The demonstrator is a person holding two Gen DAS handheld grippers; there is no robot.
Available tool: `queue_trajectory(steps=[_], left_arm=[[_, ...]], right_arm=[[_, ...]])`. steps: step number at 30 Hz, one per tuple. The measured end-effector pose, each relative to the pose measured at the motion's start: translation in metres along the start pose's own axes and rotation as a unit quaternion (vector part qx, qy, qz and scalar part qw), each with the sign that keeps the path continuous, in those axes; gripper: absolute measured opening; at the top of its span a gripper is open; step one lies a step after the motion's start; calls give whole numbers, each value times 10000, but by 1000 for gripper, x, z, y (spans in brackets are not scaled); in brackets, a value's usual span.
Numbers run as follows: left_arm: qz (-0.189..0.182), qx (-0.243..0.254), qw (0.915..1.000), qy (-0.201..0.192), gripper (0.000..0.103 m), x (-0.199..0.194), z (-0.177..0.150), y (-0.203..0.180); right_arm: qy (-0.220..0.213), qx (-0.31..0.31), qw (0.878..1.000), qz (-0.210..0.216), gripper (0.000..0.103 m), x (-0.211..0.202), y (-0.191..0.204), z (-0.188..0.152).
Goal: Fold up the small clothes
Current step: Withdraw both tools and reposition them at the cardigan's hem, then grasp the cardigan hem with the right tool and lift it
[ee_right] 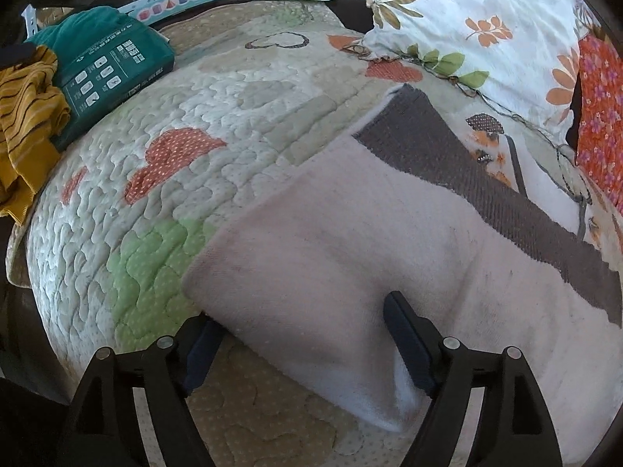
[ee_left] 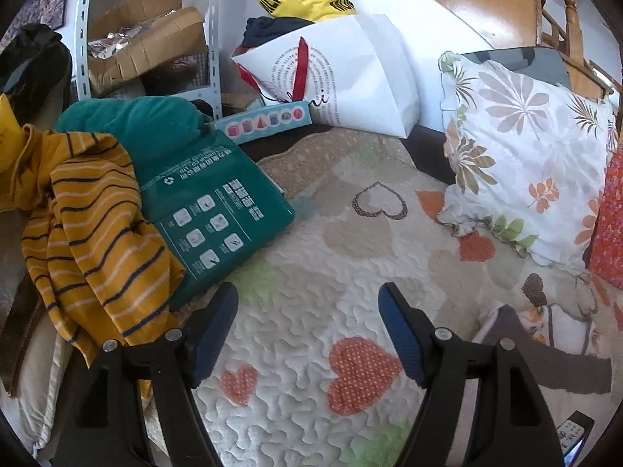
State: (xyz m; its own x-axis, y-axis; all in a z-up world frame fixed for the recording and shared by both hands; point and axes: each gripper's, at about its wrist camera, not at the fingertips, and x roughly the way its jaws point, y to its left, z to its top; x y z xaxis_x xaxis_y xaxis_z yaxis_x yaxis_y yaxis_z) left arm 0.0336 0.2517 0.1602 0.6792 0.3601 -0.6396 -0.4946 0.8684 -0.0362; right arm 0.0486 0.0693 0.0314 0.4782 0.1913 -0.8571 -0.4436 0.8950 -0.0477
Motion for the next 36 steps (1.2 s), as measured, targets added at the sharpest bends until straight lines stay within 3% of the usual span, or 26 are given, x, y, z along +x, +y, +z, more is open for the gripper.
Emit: queue_trajectory(steps=[10,18,25,27,29,30,31,33,36], left_arm=[[-185,-99,9995,221,74,8,-2,-2],[-246,-174,9989,348,74,13,-2,-1],[-224,-334,9982,454,74,19,0,9],[-207,-454,9973,531,74,23,0,16],[-239,-545,9962,635,74,28,0,19],[-256,-566,9958,669,74,30,0,20],[-273,-591,9954,703,74,31,-1,20],[-316,-619,9948,744,74,31,-2,17],[-389,-579,9947,752,74,30,-3,9]], right_arm=[[-69,-71,9999,-117,87,0,2,0],[-253,-383,9966,-682,87,2,16,8],[-398,-610,9929,-940,79,13,28,24],[-389,-617,9928,-952,68,17,31,29],[-314,-567,9944,-835,36,21,33,34],[-287,-564,9948,-799,29,21,35,36],[-255,-571,9947,-819,16,21,37,38],[-224,-470,9966,-635,11,16,32,42],[-277,157,9995,-69,8,-4,-2,50]])
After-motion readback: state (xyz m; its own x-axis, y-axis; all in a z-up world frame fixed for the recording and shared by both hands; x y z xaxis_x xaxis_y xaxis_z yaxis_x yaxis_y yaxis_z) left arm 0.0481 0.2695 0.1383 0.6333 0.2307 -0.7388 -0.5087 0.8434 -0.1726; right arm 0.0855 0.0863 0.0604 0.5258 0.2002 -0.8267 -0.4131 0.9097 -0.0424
